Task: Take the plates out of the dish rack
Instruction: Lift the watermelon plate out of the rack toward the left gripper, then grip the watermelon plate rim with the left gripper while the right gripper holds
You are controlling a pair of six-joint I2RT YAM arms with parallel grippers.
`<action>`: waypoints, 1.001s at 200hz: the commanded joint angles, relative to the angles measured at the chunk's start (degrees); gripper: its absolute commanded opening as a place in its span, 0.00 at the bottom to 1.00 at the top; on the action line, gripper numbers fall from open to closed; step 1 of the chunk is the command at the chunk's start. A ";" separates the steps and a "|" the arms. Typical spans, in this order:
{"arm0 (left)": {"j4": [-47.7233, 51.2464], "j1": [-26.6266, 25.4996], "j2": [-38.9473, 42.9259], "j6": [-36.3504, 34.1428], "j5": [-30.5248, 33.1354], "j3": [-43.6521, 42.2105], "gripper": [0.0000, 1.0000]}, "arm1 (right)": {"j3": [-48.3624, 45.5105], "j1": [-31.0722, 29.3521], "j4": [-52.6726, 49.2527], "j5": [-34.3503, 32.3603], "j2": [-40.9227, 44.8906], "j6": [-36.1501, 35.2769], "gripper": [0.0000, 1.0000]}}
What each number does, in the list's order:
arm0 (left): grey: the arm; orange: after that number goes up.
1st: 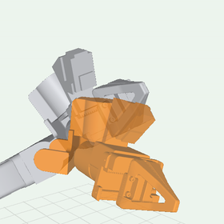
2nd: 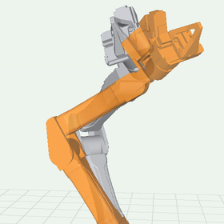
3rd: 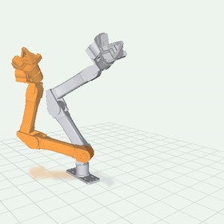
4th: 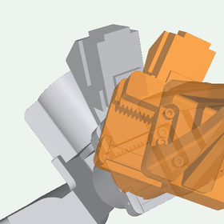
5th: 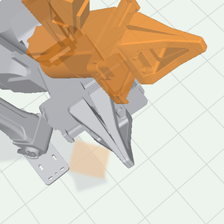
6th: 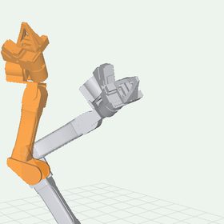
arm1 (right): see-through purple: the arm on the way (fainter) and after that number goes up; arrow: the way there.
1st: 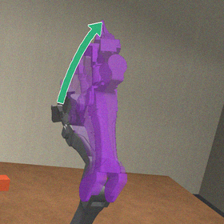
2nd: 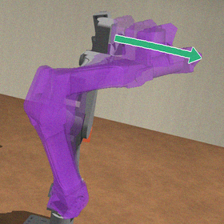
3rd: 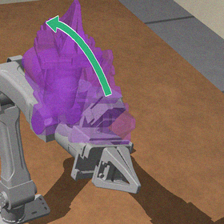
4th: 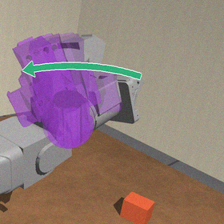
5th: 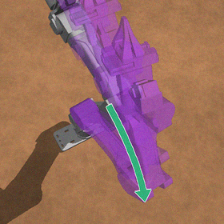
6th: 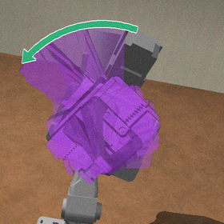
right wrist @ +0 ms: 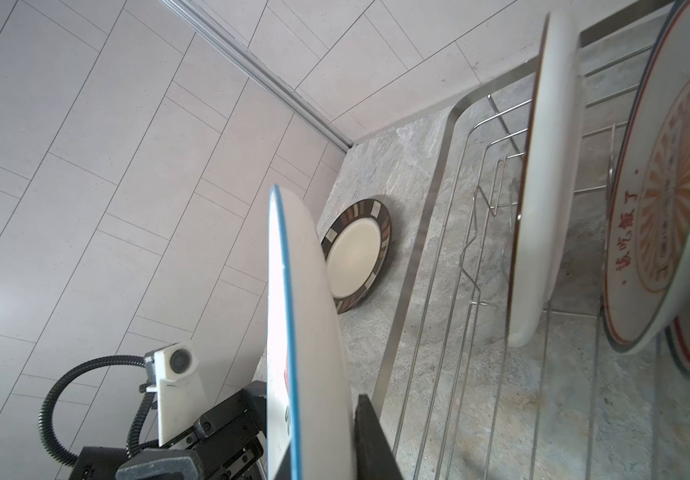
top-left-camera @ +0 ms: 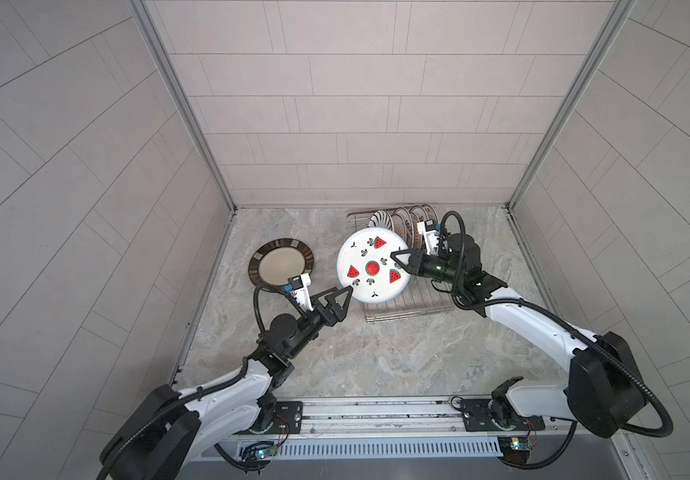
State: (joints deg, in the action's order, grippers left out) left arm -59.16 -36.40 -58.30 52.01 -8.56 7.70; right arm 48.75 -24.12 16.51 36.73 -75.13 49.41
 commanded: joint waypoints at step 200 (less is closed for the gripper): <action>-16.52 0.20 -12.46 10.49 -6.46 6.02 0.37 | -4.70 -3.01 15.90 3.27 4.41 4.40 0.07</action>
State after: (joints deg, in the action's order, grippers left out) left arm -72.34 -36.16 -71.05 61.63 -13.91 12.12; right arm 43.75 -26.30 25.28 38.76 -73.06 52.56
